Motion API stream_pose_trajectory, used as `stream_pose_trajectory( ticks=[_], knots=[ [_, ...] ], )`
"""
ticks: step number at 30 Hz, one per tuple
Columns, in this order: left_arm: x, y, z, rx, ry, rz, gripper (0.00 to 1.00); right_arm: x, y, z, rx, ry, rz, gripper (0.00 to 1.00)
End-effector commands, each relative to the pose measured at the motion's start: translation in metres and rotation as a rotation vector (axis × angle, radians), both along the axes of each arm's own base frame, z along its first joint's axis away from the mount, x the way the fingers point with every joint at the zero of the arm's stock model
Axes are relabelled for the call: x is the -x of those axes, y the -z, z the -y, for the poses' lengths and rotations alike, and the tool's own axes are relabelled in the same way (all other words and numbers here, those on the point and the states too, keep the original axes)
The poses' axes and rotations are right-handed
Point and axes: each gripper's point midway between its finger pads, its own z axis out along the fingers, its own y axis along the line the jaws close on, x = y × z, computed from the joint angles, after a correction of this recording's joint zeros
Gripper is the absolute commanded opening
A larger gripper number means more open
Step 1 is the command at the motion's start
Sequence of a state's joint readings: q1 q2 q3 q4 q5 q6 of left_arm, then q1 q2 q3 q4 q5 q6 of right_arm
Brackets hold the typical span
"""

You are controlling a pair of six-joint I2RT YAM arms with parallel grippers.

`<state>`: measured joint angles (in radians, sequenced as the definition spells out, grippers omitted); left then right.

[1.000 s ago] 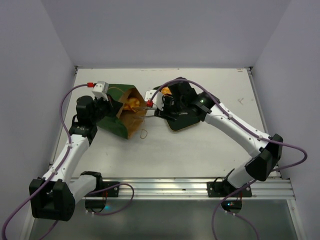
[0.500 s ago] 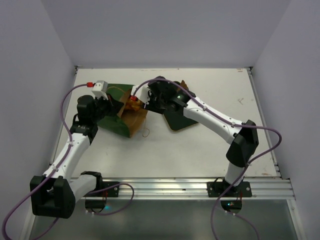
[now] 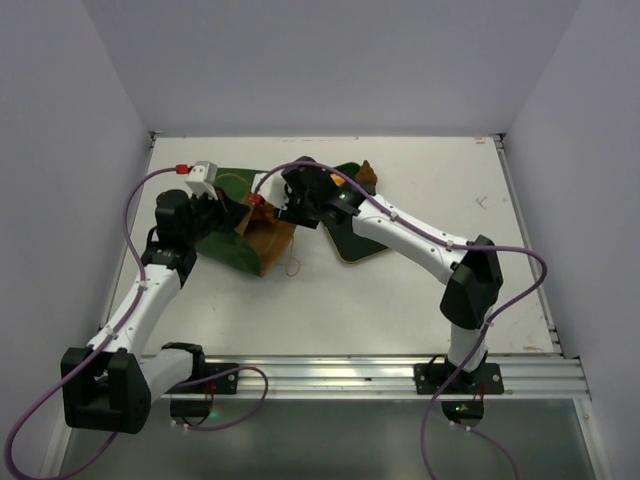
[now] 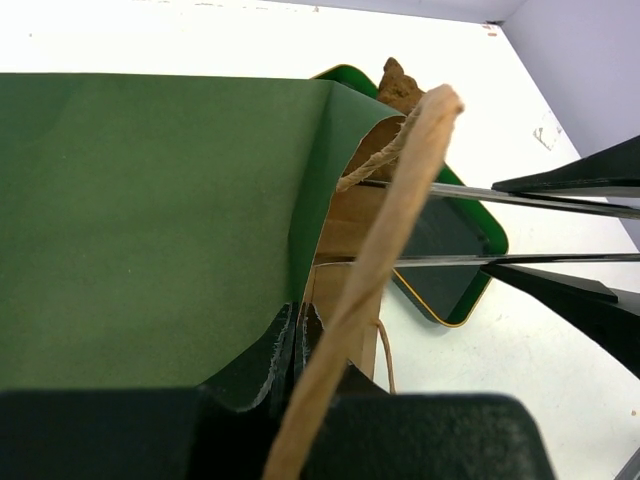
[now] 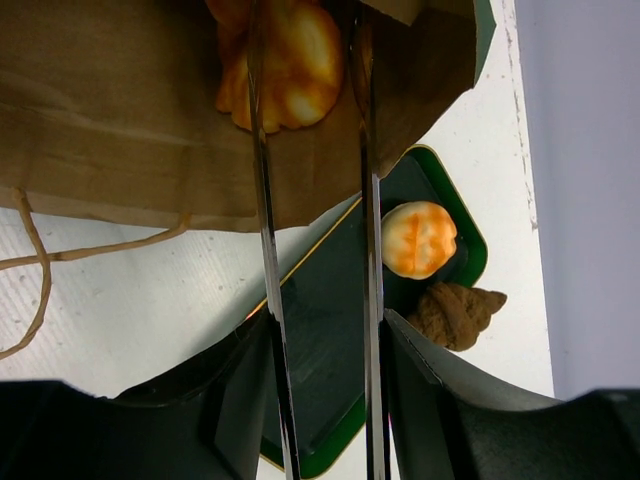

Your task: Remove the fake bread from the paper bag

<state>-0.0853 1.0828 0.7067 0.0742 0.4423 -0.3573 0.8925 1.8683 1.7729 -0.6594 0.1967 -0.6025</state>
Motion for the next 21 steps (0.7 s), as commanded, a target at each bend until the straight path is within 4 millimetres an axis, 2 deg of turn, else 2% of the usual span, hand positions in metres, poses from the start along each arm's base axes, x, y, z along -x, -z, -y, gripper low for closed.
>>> stream_pose_trajectory(
  ticks=[1,7,11,14,17,20,21],
  knots=[
    [-0.009,-0.035,0.005,0.026,0.028,0.118,0.00,-0.015,-0.028,-0.010,-0.050,0.036,0.094,0.50],
    [-0.009,-0.039,0.005,0.021,0.026,0.132,0.00,-0.015,-0.010,-0.007,-0.006,0.050,0.066,0.50],
    [-0.008,-0.042,0.004,0.018,0.027,0.144,0.00,-0.008,0.004,-0.004,0.026,0.040,0.018,0.46],
    [-0.008,-0.043,0.003,0.014,0.025,0.149,0.00,-0.003,0.012,-0.002,0.035,0.040,-0.017,0.38],
    [-0.007,-0.043,0.003,0.005,0.023,0.152,0.00,0.002,0.017,0.000,0.034,0.039,-0.044,0.22],
    [-0.007,-0.042,0.001,-0.002,0.016,0.152,0.00,0.006,0.019,0.002,0.029,0.041,-0.065,0.17],
    [-0.007,-0.042,0.001,-0.006,0.016,0.152,0.00,0.009,0.017,0.002,0.014,0.032,-0.076,0.11]
  ],
)
